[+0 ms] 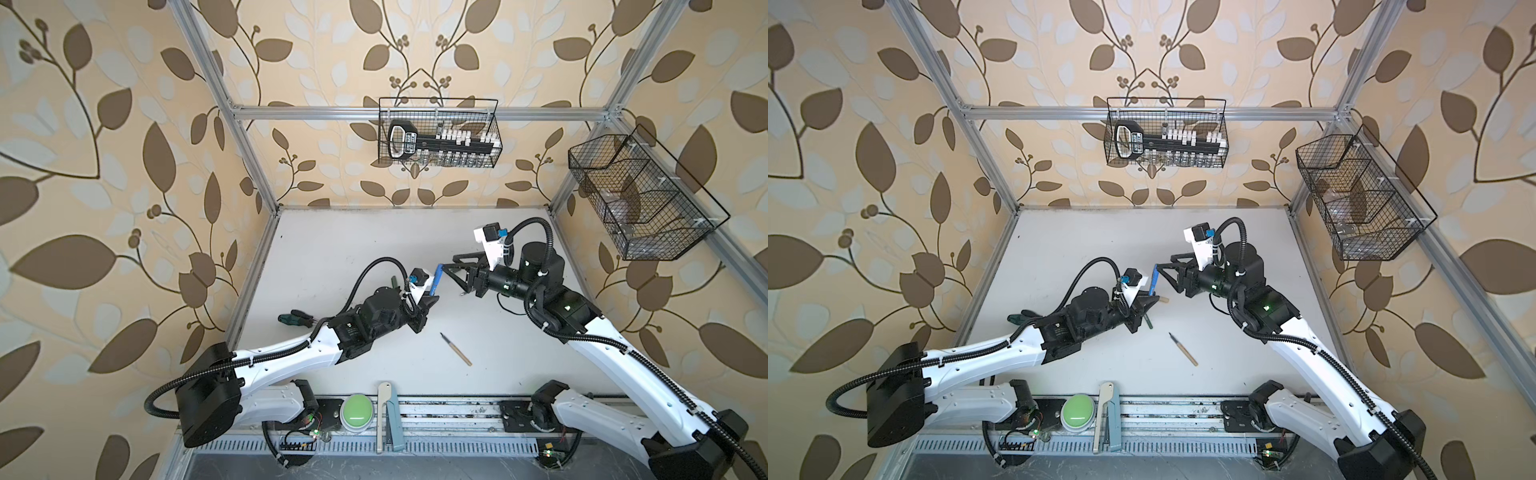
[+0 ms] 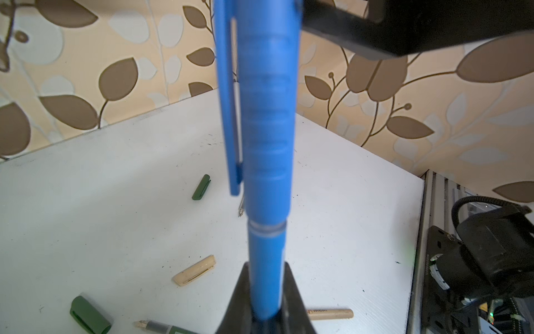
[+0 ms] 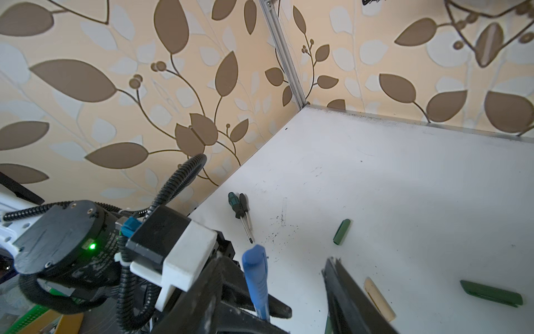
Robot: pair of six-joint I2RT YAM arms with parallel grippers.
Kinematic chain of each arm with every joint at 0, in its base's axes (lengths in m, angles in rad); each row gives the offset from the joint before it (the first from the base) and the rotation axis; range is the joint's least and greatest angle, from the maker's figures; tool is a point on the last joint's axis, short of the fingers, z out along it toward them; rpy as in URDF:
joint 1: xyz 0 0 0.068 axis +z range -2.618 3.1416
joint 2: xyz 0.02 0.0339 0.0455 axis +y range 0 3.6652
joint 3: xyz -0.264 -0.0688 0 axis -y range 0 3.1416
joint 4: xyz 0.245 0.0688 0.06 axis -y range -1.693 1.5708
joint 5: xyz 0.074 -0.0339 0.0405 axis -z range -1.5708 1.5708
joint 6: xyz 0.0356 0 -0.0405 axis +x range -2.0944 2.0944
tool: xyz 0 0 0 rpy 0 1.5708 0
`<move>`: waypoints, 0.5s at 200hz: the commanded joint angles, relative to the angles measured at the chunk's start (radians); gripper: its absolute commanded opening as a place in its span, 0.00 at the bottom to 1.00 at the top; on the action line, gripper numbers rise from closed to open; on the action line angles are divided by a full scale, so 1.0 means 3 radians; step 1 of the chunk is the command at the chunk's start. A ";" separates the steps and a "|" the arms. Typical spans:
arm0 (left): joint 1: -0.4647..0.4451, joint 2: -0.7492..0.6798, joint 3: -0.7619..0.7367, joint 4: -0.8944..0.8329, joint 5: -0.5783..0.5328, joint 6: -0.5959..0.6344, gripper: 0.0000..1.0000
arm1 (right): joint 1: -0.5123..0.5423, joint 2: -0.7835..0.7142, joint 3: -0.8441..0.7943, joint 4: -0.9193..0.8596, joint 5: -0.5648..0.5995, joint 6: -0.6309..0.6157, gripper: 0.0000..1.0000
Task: Insert the pens into the pen caps
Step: 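Open the right gripper and draw it back from the capped pen, then press the right gripper down on the cap while the left gripper holds the pen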
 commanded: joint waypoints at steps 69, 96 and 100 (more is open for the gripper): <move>-0.0001 -0.0033 -0.0028 0.0241 0.0095 -0.0063 0.00 | -0.0031 0.0227 0.0062 0.0220 -0.0403 0.0124 0.54; -0.0001 -0.0021 -0.0044 0.0269 0.0101 -0.0063 0.00 | 0.0024 0.0272 0.0047 0.0286 -0.0470 0.0133 0.54; -0.0001 -0.0016 -0.0035 0.0261 0.0100 -0.0059 0.00 | 0.0033 0.0271 0.0050 0.0289 -0.0466 0.0135 0.54</move>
